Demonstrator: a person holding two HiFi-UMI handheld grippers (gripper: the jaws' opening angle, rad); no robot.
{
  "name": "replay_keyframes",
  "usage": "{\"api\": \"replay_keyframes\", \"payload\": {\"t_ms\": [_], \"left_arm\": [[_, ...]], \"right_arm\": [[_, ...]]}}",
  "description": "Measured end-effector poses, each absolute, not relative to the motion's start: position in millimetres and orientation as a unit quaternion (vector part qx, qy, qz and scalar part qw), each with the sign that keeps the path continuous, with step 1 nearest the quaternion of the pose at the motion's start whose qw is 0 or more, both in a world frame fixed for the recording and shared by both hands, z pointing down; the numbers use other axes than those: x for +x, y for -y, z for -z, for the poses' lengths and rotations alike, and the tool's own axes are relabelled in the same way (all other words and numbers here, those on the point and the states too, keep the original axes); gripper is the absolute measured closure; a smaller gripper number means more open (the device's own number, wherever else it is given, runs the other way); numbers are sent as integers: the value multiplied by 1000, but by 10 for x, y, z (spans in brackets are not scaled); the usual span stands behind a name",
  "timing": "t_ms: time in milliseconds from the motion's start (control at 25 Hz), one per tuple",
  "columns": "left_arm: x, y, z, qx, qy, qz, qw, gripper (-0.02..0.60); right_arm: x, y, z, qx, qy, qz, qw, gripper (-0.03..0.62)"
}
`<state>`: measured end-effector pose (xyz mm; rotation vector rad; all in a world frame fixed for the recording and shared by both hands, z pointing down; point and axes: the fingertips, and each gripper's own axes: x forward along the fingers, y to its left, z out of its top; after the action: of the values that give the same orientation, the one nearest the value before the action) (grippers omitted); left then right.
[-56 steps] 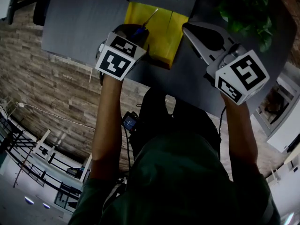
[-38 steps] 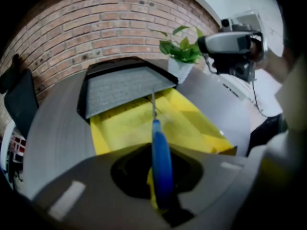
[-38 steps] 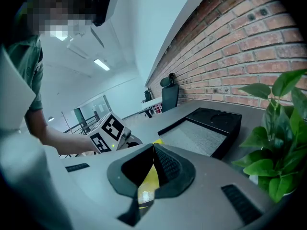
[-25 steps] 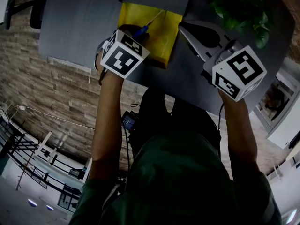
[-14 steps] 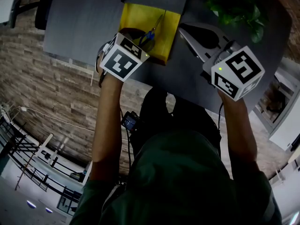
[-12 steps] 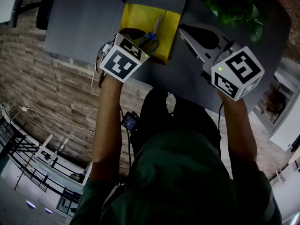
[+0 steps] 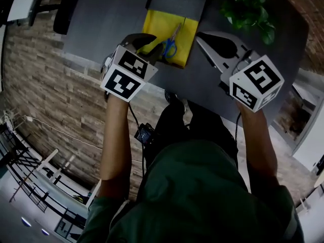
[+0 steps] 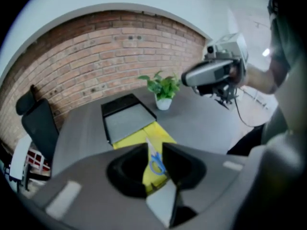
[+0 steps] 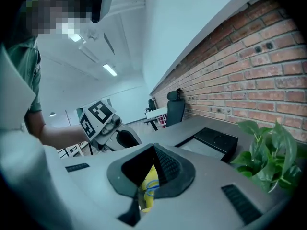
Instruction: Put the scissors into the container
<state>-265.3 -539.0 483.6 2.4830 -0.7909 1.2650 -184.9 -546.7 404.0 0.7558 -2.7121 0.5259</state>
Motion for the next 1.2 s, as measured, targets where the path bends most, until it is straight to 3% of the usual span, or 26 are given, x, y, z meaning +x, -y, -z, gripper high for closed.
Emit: {"api": "replay_keyframes", "payload": {"t_ms": [200,880,1200], "left_arm": [[-2713,5211,-4207,873,296,-378,89,576],[-3191,4585,-2548,902,361,-235,-29,578],[-3459,4154,-2205,903,380,-193,-52,578]], "right_arm": [[-1945,5264,-3659,247,949,-143,131,588],[-2528,4578,-2392,196,976,-17,97,589],[-2621,4272,-2066,197,975,22,95,589]]}}
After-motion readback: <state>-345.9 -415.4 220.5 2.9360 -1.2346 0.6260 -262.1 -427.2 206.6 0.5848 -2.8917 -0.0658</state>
